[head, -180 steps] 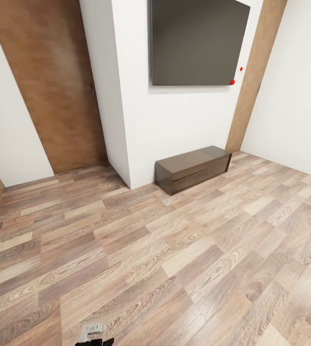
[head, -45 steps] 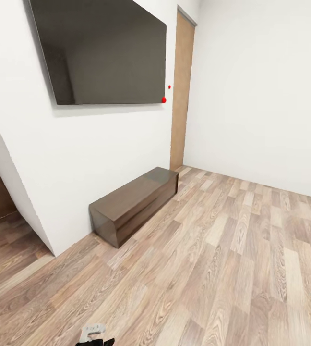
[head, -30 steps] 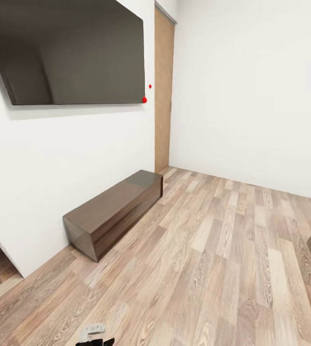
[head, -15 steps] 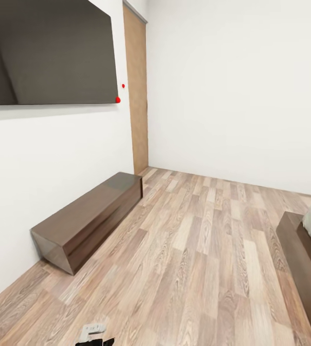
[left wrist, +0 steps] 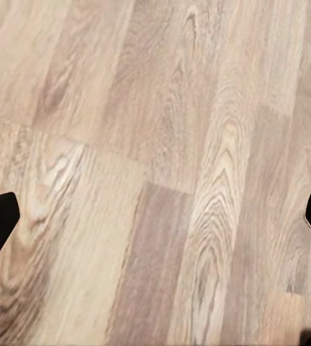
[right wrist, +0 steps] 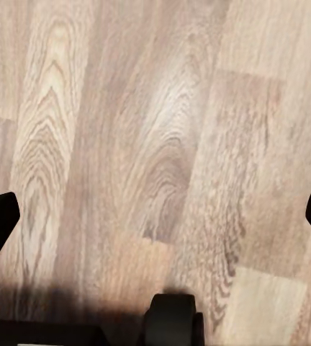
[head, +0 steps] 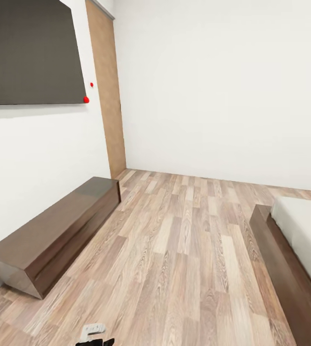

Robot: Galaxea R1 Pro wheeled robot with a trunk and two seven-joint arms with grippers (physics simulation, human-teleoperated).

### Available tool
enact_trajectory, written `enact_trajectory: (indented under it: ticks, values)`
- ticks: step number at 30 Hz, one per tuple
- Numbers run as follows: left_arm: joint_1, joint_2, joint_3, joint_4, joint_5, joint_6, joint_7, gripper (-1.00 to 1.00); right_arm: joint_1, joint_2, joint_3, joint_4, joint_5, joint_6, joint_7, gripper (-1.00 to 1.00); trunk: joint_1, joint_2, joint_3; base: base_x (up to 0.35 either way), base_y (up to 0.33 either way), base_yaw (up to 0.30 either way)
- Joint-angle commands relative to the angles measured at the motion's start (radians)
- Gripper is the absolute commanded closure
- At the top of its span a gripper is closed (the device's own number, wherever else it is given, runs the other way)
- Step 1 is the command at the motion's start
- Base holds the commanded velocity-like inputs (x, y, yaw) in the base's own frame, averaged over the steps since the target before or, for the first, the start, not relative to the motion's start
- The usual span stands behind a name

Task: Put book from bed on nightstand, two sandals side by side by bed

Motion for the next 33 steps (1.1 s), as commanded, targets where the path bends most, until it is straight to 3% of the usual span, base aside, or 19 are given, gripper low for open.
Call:
enact_trajectory:
  ticks: [1, 21, 33]
  values:
    - [0.000, 0.000, 0.008, 0.001, -0.011, -0.005, -0.002, -1.00, -0.002, -0.001, -0.009, 0.003, 0.010, -0.002, 0.001, -1.00, 0.000, 0.000, -0.001, 0.313, -0.021, -0.300]
    - [0.000, 0.002, 0.008, 0.001, -0.011, -0.006, -0.003, -1.00, -0.002, -0.001, -0.009, 0.003, 0.010, -0.002, 0.001, -1.00, 0.000, 0.000, -0.001, 0.311, -0.002, -0.300]
    - [0.000, 0.002, 0.008, 0.001, -0.010, -0.006, -0.003, -1.00, -0.002, -0.001, -0.009, 0.003, 0.010, -0.002, 0.001, -1.00, 0.000, 0.000, -0.001, 0.078, 0.000, -0.300]
